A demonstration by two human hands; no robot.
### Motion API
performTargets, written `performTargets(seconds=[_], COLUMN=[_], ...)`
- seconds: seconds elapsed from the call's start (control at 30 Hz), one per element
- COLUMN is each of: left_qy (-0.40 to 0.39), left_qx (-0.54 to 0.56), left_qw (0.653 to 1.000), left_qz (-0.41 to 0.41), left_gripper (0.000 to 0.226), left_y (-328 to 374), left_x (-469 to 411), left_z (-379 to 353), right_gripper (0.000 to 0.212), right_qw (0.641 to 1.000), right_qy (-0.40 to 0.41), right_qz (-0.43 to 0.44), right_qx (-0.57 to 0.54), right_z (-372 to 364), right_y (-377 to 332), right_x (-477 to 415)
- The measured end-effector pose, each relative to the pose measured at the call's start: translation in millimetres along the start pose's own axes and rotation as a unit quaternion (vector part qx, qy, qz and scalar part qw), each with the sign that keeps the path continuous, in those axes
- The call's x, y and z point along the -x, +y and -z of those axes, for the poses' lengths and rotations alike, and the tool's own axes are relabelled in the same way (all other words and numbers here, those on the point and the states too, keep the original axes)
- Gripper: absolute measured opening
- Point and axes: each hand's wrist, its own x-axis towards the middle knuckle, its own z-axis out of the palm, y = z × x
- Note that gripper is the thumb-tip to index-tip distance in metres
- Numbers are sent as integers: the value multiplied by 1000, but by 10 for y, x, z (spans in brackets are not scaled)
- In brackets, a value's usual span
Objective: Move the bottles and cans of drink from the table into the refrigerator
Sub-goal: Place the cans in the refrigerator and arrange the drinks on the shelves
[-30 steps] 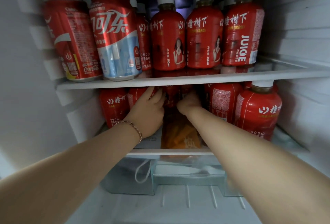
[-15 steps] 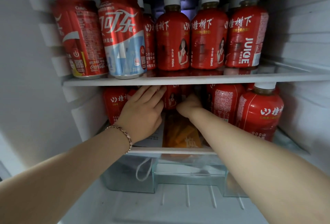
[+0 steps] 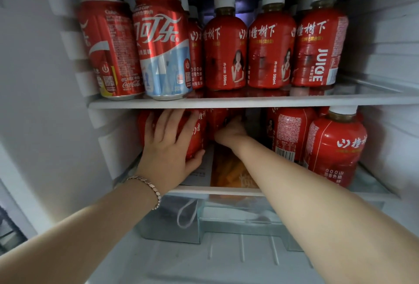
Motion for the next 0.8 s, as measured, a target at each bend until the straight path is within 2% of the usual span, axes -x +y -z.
performTargets(seconds=[0.1,0.2,0.3,0.5,0.7,0.8], left_qy=[-11,-64,-80,-79,-77,-82], left_qx=[73,116,118,120,100,83], left_qw=[991,973,969,966,969,970], left_qz=[110,188,203,217,211,212], left_gripper=[85,98,95,89,88,89], left_y=[-1,-12,-14,-4,0,2], left_x=[37,36,36,45,41,39], left_z=[27,93,138,156,119,104], right_gripper=[101,92,82,71,89,105], right_qw=[1000,999,999,991,994,997], right_qy=[12,-8,-16,-68,-70,-29], right_qz=[14,35,34,20,48,72], right_qx=[-18,-24,-29,-109,-70,-27], right_z=[7,22,81,233,230,70], right_y=[39,74,51,29,91,142], right_x=[-2,27,55,-22,-3,64])
